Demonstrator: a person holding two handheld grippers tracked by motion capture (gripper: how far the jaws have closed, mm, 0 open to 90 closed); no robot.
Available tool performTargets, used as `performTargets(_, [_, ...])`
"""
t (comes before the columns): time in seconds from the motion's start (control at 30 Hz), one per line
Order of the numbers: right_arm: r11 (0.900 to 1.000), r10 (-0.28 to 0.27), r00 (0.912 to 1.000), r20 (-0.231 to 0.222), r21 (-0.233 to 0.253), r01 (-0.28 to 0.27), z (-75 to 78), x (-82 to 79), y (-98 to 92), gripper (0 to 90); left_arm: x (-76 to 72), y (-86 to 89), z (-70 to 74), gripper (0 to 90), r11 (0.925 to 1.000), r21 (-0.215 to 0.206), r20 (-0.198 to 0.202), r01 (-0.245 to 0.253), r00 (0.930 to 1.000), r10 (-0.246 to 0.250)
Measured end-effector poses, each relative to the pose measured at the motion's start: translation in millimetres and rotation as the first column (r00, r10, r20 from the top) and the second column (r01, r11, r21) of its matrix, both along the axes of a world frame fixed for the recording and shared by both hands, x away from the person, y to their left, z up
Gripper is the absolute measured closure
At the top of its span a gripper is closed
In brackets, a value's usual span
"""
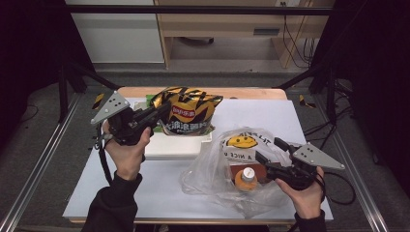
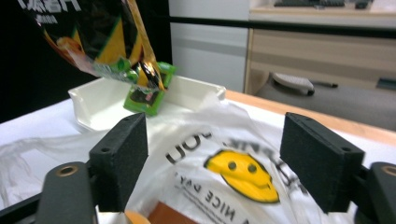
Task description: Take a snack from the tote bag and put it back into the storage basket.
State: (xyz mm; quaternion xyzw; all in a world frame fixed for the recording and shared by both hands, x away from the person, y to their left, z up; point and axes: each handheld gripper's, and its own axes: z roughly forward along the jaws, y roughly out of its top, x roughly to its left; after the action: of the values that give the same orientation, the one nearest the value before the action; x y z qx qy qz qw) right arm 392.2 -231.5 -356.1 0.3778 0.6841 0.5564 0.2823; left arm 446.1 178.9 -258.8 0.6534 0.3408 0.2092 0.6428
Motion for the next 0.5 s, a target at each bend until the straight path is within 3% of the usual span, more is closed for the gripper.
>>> performTargets(0.47, [0.999, -0.025, 0.9989, -0.040, -0.038, 0.024, -20.6, -5.4, -11.8, 20.7, 37.7, 3.5, -10.5, 89.3, 0.9982, 0.004, -0.035, -0.060, 0.9976, 0.060])
performTargets(0.5, [0.999, -0.023, 0.9990, -0.039, -0.042, 0.022, -21.6, -5.8, -11.8, 20.6, 45.4, 3.2, -13.2, 89.3, 0.9976, 0.007, -0.042, -0.069, 0.9967, 0.070])
